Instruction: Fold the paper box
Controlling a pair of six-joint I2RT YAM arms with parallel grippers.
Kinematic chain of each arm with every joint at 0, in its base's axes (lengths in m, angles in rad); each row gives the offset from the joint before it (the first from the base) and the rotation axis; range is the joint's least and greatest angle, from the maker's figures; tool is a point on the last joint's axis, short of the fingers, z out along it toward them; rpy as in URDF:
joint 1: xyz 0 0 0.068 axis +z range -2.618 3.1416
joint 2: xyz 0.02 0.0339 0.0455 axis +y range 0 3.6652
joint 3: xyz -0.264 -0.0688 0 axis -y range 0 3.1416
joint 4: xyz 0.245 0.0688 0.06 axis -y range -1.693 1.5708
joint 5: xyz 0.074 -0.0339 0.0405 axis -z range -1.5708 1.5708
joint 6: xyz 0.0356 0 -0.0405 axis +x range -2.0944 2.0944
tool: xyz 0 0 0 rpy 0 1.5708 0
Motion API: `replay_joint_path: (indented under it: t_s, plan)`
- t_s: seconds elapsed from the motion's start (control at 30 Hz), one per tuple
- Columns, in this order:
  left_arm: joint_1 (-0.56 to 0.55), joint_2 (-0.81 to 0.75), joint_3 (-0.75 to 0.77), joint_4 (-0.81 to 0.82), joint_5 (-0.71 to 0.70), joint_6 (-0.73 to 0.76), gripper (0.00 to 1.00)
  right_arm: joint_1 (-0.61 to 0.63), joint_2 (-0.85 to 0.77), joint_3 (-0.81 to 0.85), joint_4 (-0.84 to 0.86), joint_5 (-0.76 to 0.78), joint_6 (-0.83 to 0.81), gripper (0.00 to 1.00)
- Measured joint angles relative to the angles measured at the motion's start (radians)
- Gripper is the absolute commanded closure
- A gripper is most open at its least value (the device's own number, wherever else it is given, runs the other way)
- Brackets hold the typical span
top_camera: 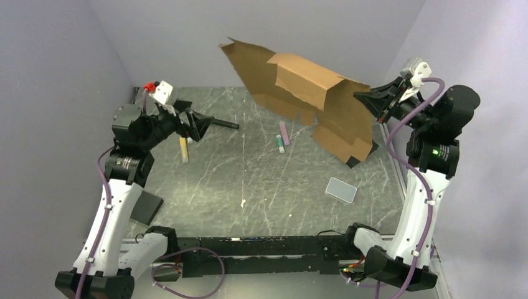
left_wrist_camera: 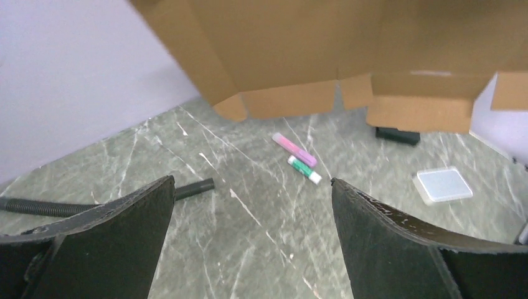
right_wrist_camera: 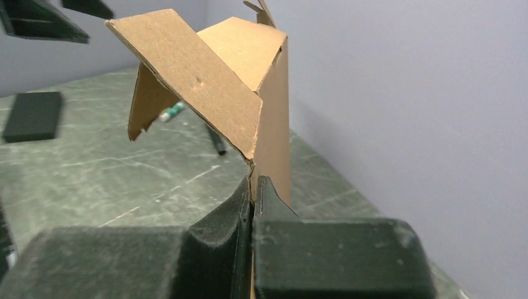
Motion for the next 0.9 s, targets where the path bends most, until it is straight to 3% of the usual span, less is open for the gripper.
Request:
replay_joint_path:
  t_s: [0.2,0.4,0.63,0.9]
  plan:
    - [-0.044,-0.100,0.018,-0.081,0.127,0.128,0.06,0.001,-0.048,0.005,-0.038,-0.142,0.032,1.00]
    - [-0.111,-0.150,0.196,-0.153,0.226,0.229,0.07,0.003,-0.065,0.003,-0.017,-0.248,0.131,1.00]
    - [-0.185,-0.145,0.227,-0.158,0.299,0.278,0.07,0.034,-0.064,-0.136,0.068,-0.257,0.193,1.00]
    - [-0.318,-0.074,0.154,-0.150,0.290,0.317,0.08,0.200,-0.003,-0.207,-0.001,-0.163,0.095,1.00]
